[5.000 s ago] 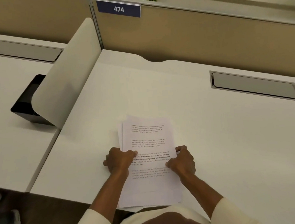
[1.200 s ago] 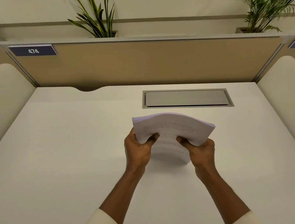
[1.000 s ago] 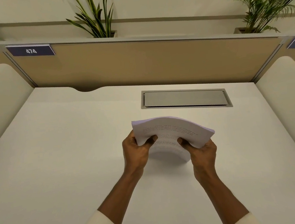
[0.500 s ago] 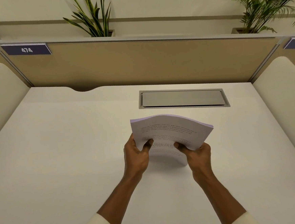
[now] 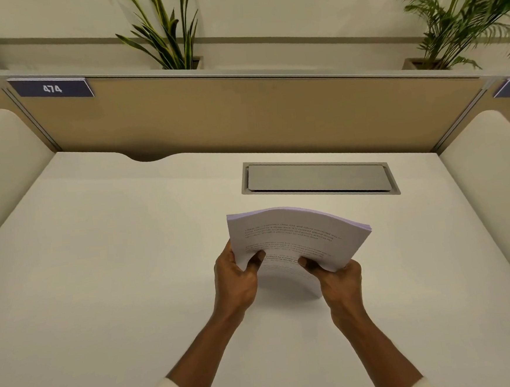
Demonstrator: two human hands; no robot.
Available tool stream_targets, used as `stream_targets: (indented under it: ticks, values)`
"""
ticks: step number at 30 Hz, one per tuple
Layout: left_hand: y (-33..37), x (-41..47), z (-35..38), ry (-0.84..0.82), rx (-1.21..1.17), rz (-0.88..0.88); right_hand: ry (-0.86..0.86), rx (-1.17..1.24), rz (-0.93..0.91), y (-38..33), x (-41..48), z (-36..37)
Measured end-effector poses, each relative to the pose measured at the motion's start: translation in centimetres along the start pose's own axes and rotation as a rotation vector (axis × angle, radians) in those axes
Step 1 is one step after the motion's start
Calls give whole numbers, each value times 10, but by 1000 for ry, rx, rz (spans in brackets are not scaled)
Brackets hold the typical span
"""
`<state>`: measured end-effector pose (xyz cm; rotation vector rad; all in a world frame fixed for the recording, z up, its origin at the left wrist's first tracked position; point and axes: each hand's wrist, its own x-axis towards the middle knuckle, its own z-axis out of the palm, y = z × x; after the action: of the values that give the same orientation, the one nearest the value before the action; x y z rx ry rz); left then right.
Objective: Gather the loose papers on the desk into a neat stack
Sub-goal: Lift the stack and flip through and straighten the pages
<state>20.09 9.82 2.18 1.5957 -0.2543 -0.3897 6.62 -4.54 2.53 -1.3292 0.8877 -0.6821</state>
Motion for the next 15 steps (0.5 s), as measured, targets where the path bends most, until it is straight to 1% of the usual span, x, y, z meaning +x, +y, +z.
stream_targets:
  ticks: [6,10,12,15]
  values:
    - [-7,0,1,-10,19,-28,18,-8,1,5,1,-3]
    - [-8,-1,3,-18,75,-21,24,-16,27,7,2,-1]
    - [-6,1,1,-60,138,16,16,-38,30,6,4,-3]
    - [2,4,-9,-178,251,69,-15,-77,54,2,8,-12]
